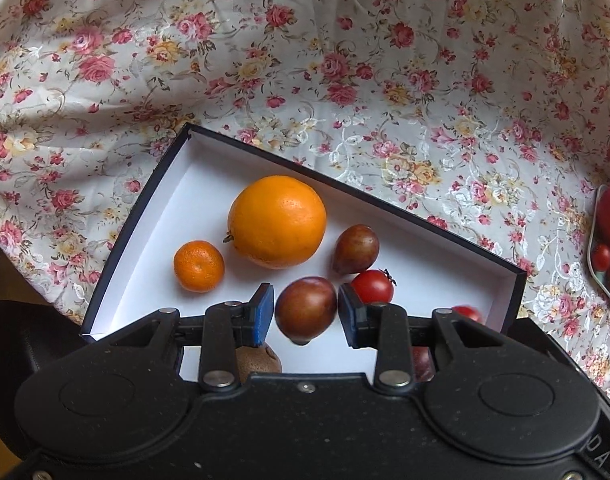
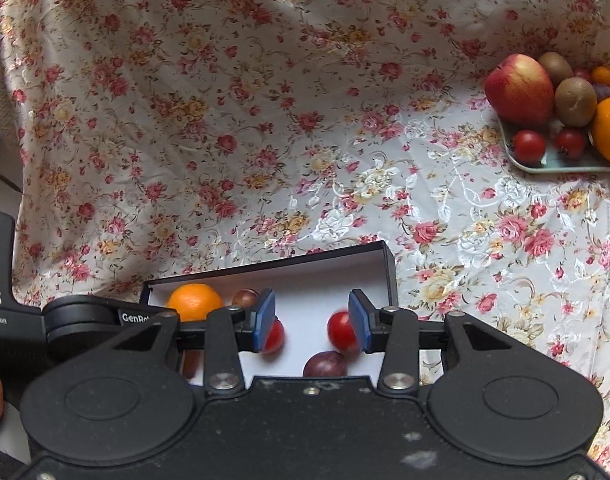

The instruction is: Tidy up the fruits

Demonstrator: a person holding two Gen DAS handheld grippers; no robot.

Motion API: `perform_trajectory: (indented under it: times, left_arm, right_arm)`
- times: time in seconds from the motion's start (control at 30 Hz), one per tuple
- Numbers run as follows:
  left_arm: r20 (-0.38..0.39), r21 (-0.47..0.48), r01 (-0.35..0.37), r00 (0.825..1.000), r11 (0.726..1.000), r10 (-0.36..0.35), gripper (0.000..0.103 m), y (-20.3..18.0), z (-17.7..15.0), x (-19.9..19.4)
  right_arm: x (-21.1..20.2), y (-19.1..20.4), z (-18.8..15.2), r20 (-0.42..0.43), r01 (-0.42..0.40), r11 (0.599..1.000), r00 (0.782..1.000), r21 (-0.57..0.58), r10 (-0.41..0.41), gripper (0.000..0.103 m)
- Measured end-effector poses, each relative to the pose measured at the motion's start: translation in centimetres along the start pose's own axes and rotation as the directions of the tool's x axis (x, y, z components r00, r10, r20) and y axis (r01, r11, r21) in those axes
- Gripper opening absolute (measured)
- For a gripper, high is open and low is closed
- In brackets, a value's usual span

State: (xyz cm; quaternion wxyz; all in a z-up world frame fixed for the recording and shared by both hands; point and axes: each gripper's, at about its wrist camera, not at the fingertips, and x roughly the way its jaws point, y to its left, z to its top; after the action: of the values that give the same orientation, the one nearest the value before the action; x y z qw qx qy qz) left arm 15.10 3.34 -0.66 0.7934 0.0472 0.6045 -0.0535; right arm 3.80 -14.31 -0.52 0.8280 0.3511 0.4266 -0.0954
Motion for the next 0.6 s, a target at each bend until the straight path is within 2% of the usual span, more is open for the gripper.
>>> perform_trajectory:
  times: [0.2,0.4,0.6]
  left_arm:
    - [0.062,0.023,0.005,0.998,1.000,-0.006,0.044,-0.3,-0.5,-1.2]
    - [0.122,0.063,-0.008,0.993,0.998,0.000,0.044,-0.6,-2.3,-2.8]
    - [0.171,0.139,-0.029,0.985,0.990,0.005,0.044,-1.1,-6.2,-5.1]
  right_arm:
    - [-1.0,1.1,-0.5,0.058,0.064,0.991,0.997,-0.122,-0.057,0.045]
    - [-2.9,1.8,-2.4,0.128,0.148,0.951,0.985,-0.270,-0.117,0.045]
    - [-4.6,0.4,-5.3,0.110,0.180,0.937,0.982,-0.299,-0.154,0.044]
